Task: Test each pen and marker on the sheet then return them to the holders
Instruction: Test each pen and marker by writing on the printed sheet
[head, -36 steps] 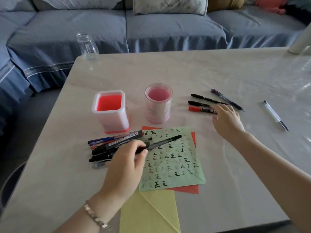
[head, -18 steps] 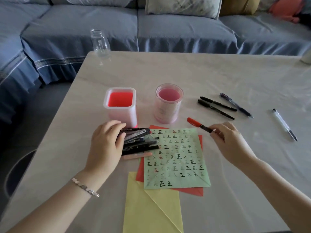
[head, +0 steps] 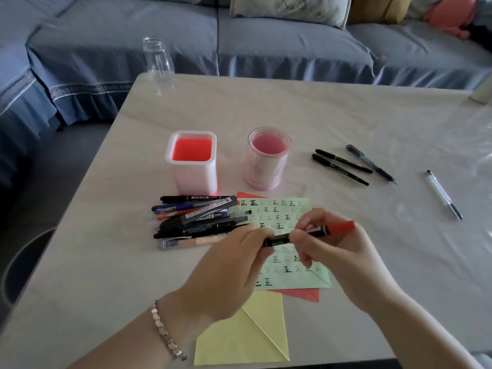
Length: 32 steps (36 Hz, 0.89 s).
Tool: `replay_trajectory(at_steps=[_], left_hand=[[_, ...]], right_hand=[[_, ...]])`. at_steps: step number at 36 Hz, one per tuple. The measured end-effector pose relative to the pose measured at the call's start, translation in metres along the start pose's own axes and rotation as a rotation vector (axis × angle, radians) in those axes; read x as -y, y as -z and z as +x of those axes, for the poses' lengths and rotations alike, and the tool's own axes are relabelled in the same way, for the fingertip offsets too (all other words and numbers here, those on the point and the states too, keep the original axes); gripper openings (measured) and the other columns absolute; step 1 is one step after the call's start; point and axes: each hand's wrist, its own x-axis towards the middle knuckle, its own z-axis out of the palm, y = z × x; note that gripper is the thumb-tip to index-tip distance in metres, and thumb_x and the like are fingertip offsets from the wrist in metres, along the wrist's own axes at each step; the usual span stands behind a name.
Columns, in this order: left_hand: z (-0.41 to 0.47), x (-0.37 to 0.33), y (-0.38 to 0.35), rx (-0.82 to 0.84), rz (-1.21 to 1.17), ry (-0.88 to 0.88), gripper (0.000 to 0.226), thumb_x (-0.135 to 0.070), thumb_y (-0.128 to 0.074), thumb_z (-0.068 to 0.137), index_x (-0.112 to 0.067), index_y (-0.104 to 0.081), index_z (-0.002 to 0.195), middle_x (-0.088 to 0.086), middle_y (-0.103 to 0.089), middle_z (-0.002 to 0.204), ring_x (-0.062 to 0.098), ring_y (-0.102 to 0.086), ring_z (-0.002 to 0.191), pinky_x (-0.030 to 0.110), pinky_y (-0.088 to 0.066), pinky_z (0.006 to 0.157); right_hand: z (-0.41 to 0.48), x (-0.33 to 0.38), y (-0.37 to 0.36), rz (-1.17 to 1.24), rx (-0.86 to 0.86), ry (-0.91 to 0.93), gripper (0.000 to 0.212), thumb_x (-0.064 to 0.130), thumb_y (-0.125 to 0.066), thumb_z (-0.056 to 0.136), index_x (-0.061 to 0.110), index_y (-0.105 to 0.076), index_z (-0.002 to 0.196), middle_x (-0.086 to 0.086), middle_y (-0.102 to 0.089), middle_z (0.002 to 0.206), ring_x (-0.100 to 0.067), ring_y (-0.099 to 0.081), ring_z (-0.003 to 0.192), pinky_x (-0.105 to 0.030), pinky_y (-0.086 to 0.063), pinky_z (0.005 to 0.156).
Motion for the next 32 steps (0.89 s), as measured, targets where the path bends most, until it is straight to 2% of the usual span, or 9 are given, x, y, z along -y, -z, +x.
replay_trajectory(at_steps=[3,6,10,15,19,22,25,29,32], left_hand=[[0.0,-0.006,-0.001,0.074,-0.048,0.007,0.039,-0.035,-0.03,0.095,-0.011,-0.059,0.105,-0.007,-0.062,0.086,0.011,-0.055,0.077,0.034,-0.045,0.064],[-0.001,-0.01,0.001,0.081,-0.117,0.008,0.028,-0.033,-0.034,0.092,-0.019,-0.058,0.091,-0.026,-0.054,0.069,-0.002,-0.051,0.067,0.017,-0.036,0.054],[-0.002,-0.015,0.007,0.159,-0.351,0.112,0.019,-0.03,-0.041,0.093,-0.029,-0.058,0.084,-0.023,-0.065,0.079,-0.003,-0.061,0.076,0.015,-0.042,0.066],[-0.003,-0.018,0.01,0.243,-0.495,0.197,0.024,-0.03,-0.044,0.091,-0.019,-0.065,0.09,-0.015,-0.068,0.084,0.011,-0.063,0.085,0.034,-0.048,0.082],[-0.005,-0.019,0.012,0.35,-0.551,0.231,0.019,-0.027,-0.046,0.092,-0.028,-0.065,0.09,-0.015,-0.07,0.091,0.007,-0.061,0.095,0.029,-0.043,0.091],[-0.009,-0.017,0.012,0.395,-0.355,0.222,0.017,-0.034,-0.042,0.097,-0.029,-0.058,0.099,-0.015,-0.066,0.079,0.004,-0.058,0.078,0.027,-0.044,0.079],[-0.019,-0.001,0.006,0.28,0.012,0.223,0.017,-0.039,-0.031,0.098,-0.027,-0.042,0.102,-0.009,-0.046,0.062,0.004,-0.046,0.058,0.019,-0.032,0.053],[-0.033,0.032,-0.002,0.055,0.331,0.266,0.017,-0.025,-0.029,0.096,-0.019,-0.039,0.085,-0.009,-0.043,0.073,0.006,-0.039,0.059,0.013,-0.027,0.051],[-0.045,0.052,-0.01,-0.06,0.499,0.201,0.009,-0.014,-0.051,0.087,-0.011,-0.051,0.08,0.001,-0.05,0.079,0.016,-0.049,0.067,0.021,-0.044,0.059]], right_hand=[[0.0,-0.011,-0.018,-0.063,-0.053,-0.034,0.026,0.033,-0.063,0.075,0.012,-0.051,0.066,0.0,-0.043,0.044,-0.012,-0.036,0.04,-0.018,-0.031,0.041],[0.001,-0.019,-0.027,0.027,-0.102,-0.069,0.034,0.012,-0.05,0.091,0.009,-0.035,0.061,0.003,-0.036,0.04,-0.011,-0.033,0.037,-0.018,-0.028,0.039],[0.001,-0.023,-0.029,0.043,-0.066,-0.006,0.036,0.002,-0.045,0.092,0.01,-0.03,0.06,0.004,-0.036,0.042,-0.011,-0.034,0.035,-0.02,-0.028,0.037],[-0.003,-0.032,-0.025,0.069,0.001,0.066,0.028,0.013,-0.046,0.082,0.012,-0.03,0.058,0.006,-0.038,0.039,-0.009,-0.034,0.033,-0.017,-0.029,0.036],[-0.008,-0.04,-0.02,0.023,0.078,0.11,0.028,0.026,-0.052,0.08,0.024,-0.038,0.056,0.004,-0.04,0.037,-0.009,-0.034,0.031,-0.015,-0.03,0.038],[-0.01,-0.046,-0.02,0.033,0.024,0.073,0.028,0.027,-0.053,0.077,0.022,-0.037,0.055,0.005,-0.038,0.038,-0.01,-0.035,0.032,-0.017,-0.029,0.039],[-0.009,-0.052,-0.016,0.106,-0.233,0.025,0.036,0.01,-0.054,0.086,0.011,-0.031,0.058,0.004,-0.032,0.039,-0.012,-0.033,0.033,-0.018,-0.028,0.036],[-0.007,-0.056,-0.003,0.074,-0.424,-0.028,0.035,0.006,-0.045,0.093,0.009,-0.033,0.06,0.004,-0.03,0.041,-0.01,-0.032,0.035,-0.016,-0.028,0.037],[-0.01,-0.061,0.001,0.046,-0.456,-0.06,0.028,0.008,-0.046,0.093,0.006,-0.043,0.065,0.006,-0.034,0.039,-0.009,-0.035,0.035,-0.016,-0.031,0.038]])
